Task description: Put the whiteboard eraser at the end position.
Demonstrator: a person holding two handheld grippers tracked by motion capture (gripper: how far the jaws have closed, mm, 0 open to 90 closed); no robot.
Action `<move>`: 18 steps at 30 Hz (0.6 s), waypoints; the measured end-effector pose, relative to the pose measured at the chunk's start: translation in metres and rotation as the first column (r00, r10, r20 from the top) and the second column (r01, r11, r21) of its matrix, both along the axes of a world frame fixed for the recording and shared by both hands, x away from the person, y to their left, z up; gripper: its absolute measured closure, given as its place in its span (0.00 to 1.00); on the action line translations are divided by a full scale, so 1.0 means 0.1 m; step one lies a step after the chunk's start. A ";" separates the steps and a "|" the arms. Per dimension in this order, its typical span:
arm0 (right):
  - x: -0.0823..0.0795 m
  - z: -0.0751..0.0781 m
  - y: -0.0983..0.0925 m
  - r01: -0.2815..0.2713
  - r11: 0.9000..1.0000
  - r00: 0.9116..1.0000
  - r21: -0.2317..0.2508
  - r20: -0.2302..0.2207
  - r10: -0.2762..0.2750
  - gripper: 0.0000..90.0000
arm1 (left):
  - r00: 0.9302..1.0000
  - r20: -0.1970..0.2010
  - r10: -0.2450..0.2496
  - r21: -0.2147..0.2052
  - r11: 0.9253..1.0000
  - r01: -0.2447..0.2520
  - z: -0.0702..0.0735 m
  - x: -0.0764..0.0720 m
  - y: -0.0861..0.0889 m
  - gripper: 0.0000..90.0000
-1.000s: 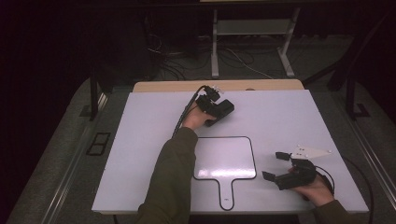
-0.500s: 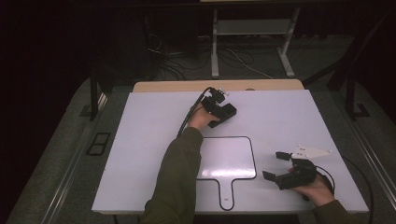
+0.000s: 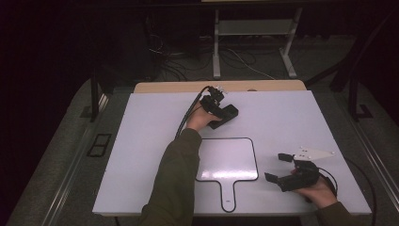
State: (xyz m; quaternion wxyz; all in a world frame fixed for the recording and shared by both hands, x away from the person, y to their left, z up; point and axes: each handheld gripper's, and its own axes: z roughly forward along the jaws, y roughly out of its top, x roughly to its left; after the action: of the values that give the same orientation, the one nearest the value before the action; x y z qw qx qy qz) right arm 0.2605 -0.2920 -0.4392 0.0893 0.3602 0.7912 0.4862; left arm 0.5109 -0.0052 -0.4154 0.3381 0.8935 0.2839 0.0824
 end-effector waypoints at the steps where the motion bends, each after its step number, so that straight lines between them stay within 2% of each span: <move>1: 0.00 0.00 0.00 0.002 1.000 1.000 0.002 0.000 -0.002 0.00 | 1.000 0.003 -0.001 -0.006 1.000 0.001 0.01 -0.01 0.00 0.20; 5: 0.00 0.00 0.00 0.001 1.000 1.000 0.003 0.000 -0.001 0.00 | 0.999 0.031 -0.019 -0.029 0.999 0.020 0.09 -0.02 0.03 0.15; 7: 0.01 -0.01 0.00 0.001 1.000 1.000 0.001 -0.003 -0.001 0.00 | 0.999 0.021 -0.024 -0.043 0.999 0.025 0.12 -0.03 0.05 0.14; 9: 0.01 -0.01 0.00 0.002 1.000 1.000 0.002 -0.006 -0.002 0.00 | 0.999 0.031 -0.025 -0.044 0.999 0.026 0.13 -0.06 0.06 0.11; 11: 0.01 -0.01 -0.01 0.004 1.000 1.000 0.003 -0.009 -0.004 0.00 | 1.000 0.028 -0.013 -0.068 0.998 0.015 0.14 -0.09 0.07 0.10; 13: 0.01 -0.02 -0.01 0.003 1.000 1.000 0.000 -0.003 -0.003 0.00 | 1.000 0.025 -0.005 -0.060 0.998 0.007 0.16 -0.13 0.09 0.07; 18: 0.01 -0.03 -0.03 0.010 1.000 1.000 0.001 -0.009 -0.010 0.00 | 0.998 0.060 -0.022 -0.057 0.998 0.025 0.21 -0.19 0.15 0.03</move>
State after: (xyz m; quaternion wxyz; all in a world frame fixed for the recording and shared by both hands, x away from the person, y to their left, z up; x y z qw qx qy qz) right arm 0.2617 -0.2952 -0.4420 0.0880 0.3663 0.7894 0.4846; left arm 0.4919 0.0101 -0.3945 0.3728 0.8839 0.2654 0.0968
